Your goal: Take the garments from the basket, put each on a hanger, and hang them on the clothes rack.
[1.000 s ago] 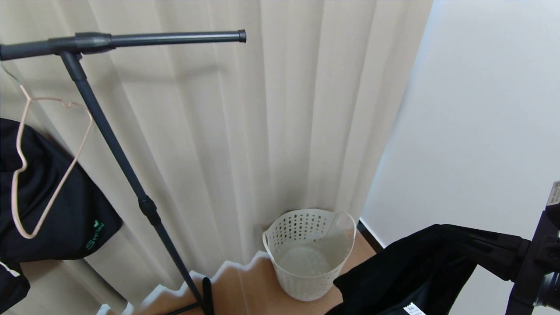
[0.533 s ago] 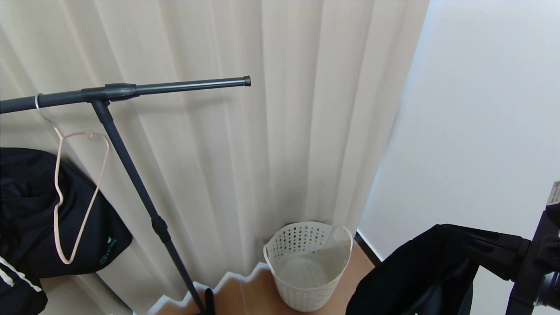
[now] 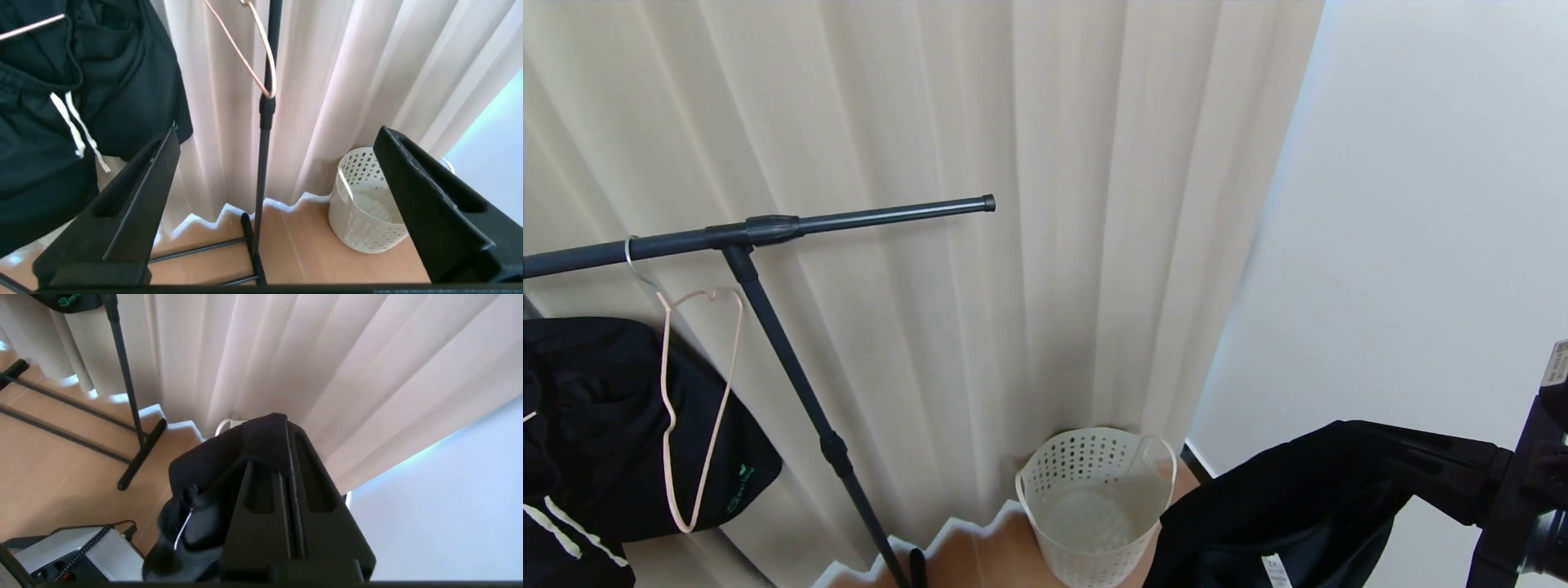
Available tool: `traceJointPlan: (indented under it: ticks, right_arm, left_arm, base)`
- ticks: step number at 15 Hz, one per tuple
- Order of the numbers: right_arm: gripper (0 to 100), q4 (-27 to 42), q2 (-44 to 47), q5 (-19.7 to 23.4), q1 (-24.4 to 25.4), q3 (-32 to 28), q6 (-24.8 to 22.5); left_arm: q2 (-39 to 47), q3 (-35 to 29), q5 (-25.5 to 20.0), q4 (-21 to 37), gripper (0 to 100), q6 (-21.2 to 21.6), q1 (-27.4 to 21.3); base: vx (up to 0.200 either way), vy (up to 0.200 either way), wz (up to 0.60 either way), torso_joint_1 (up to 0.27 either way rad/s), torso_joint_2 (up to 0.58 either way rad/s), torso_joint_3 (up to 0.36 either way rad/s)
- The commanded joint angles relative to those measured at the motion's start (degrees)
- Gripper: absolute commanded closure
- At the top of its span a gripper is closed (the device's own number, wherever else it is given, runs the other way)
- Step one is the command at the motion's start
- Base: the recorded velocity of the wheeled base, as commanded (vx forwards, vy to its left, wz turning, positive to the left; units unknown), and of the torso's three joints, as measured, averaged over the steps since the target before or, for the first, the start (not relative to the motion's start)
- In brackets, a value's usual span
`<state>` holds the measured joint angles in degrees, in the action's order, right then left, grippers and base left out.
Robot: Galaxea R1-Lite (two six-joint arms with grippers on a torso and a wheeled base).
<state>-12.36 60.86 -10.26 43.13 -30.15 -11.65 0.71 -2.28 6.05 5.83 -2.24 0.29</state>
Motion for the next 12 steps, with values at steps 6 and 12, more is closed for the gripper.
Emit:
traceJointPlan:
  ticks: [6, 12]
  right_arm:
    - [100, -0.1, -0.2, 0.1, 0.0, 0.8, -0.7]
    - [100, -1.3, -0.2, 0.0, 0.0, 1.8, -1.3]
  left_arm:
    - [0.1, 0.0, 0.0, 0.0, 0, 0.0, 0.0]
    - [0.1, 0.0, 0.0, 0.0, 0, 0.0, 0.0]
  base:
    - [0.0, 0.0, 0.0, 0.168, -0.37, -0.197]
    - [0.0, 0.0, 0.4, 0.028, -0.05, -0.025]
